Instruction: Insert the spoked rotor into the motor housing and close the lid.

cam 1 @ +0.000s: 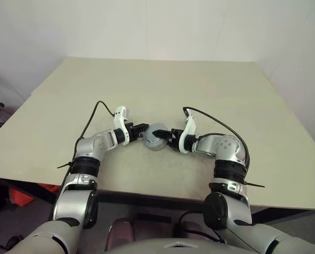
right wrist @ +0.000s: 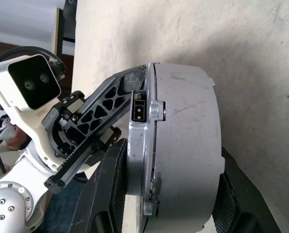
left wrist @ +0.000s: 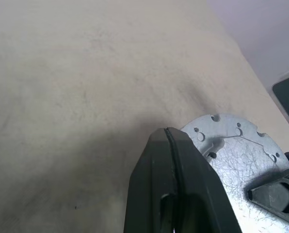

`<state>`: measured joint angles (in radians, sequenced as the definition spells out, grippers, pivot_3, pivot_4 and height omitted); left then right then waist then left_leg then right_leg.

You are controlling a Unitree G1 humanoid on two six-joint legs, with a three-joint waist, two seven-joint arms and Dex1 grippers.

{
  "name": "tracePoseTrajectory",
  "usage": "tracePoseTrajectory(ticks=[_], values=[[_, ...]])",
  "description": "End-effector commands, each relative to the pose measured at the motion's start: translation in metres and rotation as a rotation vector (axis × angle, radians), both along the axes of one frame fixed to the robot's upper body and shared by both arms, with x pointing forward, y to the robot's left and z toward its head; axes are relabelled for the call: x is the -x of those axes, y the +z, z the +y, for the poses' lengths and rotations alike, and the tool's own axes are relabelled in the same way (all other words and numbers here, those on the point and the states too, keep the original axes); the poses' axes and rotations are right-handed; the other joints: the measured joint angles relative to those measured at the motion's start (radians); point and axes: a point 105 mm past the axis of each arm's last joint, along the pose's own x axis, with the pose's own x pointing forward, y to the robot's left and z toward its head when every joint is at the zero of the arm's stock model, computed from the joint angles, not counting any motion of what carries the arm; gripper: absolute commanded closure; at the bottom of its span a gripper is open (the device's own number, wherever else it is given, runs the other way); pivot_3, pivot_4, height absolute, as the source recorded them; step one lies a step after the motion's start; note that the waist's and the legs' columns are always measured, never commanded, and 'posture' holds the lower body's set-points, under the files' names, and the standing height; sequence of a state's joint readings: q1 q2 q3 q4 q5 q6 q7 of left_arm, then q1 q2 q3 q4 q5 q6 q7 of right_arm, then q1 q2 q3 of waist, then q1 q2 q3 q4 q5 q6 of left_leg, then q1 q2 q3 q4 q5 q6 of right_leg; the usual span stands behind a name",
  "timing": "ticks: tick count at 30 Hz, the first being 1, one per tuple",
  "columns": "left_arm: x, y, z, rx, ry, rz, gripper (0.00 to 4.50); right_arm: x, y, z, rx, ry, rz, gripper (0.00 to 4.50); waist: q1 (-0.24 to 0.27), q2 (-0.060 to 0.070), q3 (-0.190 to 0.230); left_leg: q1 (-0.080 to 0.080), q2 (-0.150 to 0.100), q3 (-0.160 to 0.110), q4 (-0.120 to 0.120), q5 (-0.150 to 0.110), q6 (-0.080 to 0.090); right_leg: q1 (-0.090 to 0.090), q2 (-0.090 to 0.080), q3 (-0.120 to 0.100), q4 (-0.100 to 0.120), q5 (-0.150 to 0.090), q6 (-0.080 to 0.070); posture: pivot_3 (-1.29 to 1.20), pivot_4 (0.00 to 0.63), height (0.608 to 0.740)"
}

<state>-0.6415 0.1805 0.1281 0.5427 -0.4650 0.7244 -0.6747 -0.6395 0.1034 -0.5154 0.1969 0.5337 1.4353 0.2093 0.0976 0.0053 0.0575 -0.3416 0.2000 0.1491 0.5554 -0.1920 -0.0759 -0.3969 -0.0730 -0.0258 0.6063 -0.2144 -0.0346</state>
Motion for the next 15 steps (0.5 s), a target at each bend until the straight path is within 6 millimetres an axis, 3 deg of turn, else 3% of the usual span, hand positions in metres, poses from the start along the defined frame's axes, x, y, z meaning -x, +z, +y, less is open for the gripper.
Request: tracePoseTrajectory(ticks=[1, 4, 12, 15], values=[[-0.007, 0.007, 0.003, 0.011, 0.029, -0.025, 4.50, -0.003, 0.001, 0.001, 0.021, -0.004, -0.003, 2.33, 0.000, 0.000, 0.000, 0.000, 0.000, 0.000, 0.000, 0.000, 0.000, 0.000, 0.000, 0.000, 0.000, 0.000, 0.000, 0.00, 0.000, 0.740], [-0.009, 0.010, 0.008, 0.031, 0.053, -0.030, 4.50, -0.005, 0.007, 0.001, 0.007, -0.003, -0.023, 2.39, 0.000, 0.000, 0.000, 0.000, 0.000, 0.000, 0.000, 0.000, 0.000, 0.000, 0.000, 0.000, 0.000, 0.000, -0.001, 0.00, 0.000, 0.740], [-0.017, 0.040, 0.035, 0.259, 0.195, -0.066, 4.50, -0.044, 0.070, -0.005, -0.225, -0.147, -0.113, 2.39, 0.002, 0.000, 0.002, -0.009, -0.002, 0.000, 0.004, 0.000, 0.000, -0.011, 0.000, -0.002, 0.001, 0.002, -0.002, 0.00, 0.000, 0.740], [-0.015, 0.045, 0.045, 0.348, 0.230, -0.057, 3.90, -0.055, 0.086, -0.004, -0.264, -0.175, -0.132, 2.39, -0.001, 0.000, 0.002, -0.012, -0.002, 0.000, 0.005, -0.001, 0.003, -0.013, 0.000, -0.003, 0.001, 0.003, 0.000, 0.00, 0.000, 0.740]])
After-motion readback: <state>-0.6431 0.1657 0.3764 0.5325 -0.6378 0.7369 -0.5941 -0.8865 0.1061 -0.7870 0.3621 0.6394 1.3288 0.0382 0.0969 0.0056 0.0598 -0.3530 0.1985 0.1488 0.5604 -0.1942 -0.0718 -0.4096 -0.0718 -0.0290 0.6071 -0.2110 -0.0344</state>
